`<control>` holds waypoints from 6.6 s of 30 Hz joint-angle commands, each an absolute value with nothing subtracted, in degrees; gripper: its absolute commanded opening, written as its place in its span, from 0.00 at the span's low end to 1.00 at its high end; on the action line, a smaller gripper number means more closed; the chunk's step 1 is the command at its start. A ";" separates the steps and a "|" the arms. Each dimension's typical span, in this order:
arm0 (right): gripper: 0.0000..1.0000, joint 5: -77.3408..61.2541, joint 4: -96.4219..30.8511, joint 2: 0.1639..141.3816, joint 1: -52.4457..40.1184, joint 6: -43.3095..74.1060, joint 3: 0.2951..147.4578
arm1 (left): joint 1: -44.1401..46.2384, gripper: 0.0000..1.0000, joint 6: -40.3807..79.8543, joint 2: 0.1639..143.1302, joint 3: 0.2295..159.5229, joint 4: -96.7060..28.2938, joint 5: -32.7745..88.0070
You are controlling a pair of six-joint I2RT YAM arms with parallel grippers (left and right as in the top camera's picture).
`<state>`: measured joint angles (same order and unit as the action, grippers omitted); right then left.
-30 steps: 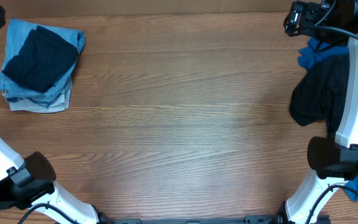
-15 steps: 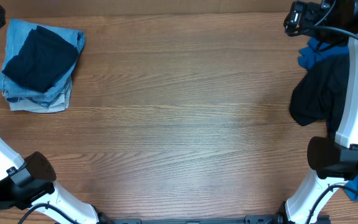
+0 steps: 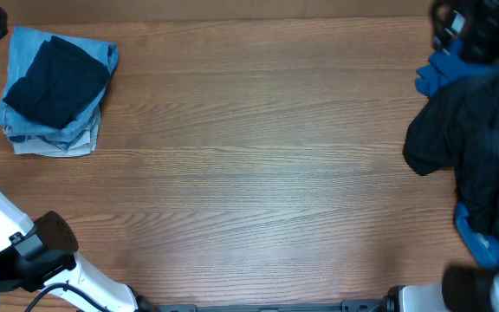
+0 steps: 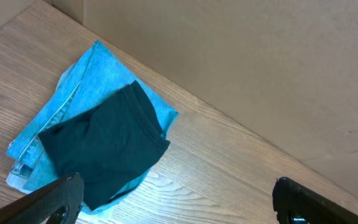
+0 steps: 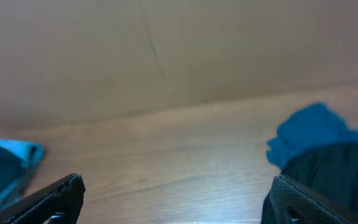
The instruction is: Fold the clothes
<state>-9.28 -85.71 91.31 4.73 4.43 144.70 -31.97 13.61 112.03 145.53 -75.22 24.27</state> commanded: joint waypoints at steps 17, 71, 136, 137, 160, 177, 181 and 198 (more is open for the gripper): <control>1.00 -8.67 -72.62 28.14 3.20 4.78 80.20 | -32.08 1.00 14.37 112.49 145.53 -75.16 25.06; 1.00 -7.55 -4.08 0.16 -2.98 4.58 0.45 | -32.08 1.00 14.37 112.49 145.53 -75.16 25.06; 1.00 -7.55 -4.08 0.16 -2.98 4.58 0.45 | -5.23 1.00 18.00 47.64 79.66 -62.43 14.76; 1.00 -7.55 -4.08 0.16 -2.98 4.58 0.45 | -5.23 1.00 18.00 46.00 72.99 -56.93 14.37; 1.00 -7.55 -4.08 0.19 -2.98 4.58 0.45 | -5.21 1.00 17.78 16.58 7.31 -2.48 5.98; 1.00 -7.55 -4.08 0.19 -2.98 4.58 0.45 | -4.78 1.00 -6.31 2.96 0.36 -4.47 0.86; 1.00 -7.55 -4.08 0.16 -2.98 4.58 0.45 | -2.37 1.00 -9.45 0.71 0.34 -4.47 -0.27; 1.00 -7.55 -4.08 0.16 -2.98 4.58 0.45 | -2.22 1.00 -7.07 0.62 0.34 -4.47 0.16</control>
